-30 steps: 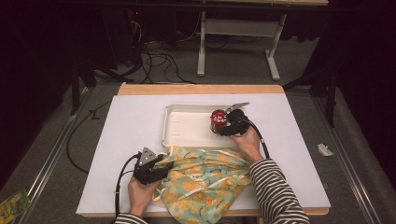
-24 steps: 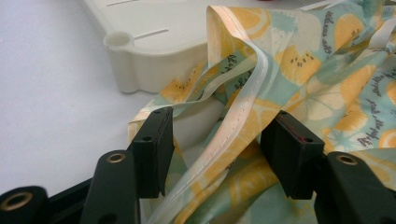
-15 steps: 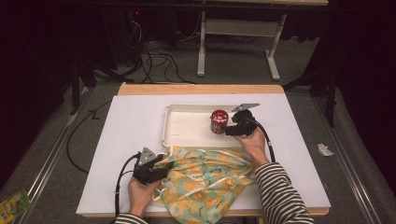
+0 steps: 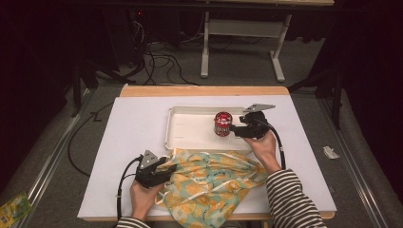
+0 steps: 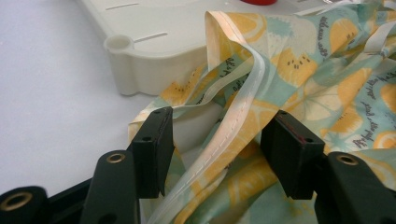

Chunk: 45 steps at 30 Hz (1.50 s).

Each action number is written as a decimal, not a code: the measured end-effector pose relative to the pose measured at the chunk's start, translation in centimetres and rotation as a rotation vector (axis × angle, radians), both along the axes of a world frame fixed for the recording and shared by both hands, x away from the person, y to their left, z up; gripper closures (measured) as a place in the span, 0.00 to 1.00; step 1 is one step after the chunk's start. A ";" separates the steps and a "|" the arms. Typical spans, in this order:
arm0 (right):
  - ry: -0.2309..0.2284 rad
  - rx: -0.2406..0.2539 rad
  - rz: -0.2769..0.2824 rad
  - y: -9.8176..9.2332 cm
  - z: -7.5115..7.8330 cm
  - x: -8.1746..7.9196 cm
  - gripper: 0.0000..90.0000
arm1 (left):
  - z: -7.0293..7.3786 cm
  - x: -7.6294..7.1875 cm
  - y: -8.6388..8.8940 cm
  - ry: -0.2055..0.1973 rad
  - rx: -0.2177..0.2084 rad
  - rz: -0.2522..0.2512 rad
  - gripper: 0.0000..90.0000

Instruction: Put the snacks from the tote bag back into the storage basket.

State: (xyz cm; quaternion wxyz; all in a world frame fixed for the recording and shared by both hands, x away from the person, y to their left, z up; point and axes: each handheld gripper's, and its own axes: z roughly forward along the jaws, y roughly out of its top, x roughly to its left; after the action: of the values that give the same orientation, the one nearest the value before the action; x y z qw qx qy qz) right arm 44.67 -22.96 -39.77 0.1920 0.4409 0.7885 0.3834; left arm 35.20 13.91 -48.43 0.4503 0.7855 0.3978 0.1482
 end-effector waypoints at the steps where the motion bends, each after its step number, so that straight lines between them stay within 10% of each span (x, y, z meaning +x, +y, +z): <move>1: 0.007 0.006 -0.008 -0.1 0.1 -0.1 0.45 | 0.0 0.0 0.0 -0.001 0.000 0.000 0.50; 45: -0.072 0.053 -0.024 -4.0 1.8 -5.3 0.46 | 0.1 -0.1 0.3 -0.018 -0.040 -0.007 0.51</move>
State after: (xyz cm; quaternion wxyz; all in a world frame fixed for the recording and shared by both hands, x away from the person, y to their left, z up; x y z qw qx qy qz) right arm 39.33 -26.96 -38.02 0.2129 0.4412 0.7654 0.4172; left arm 35.05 14.20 -48.33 0.4699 0.7765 0.3937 0.1458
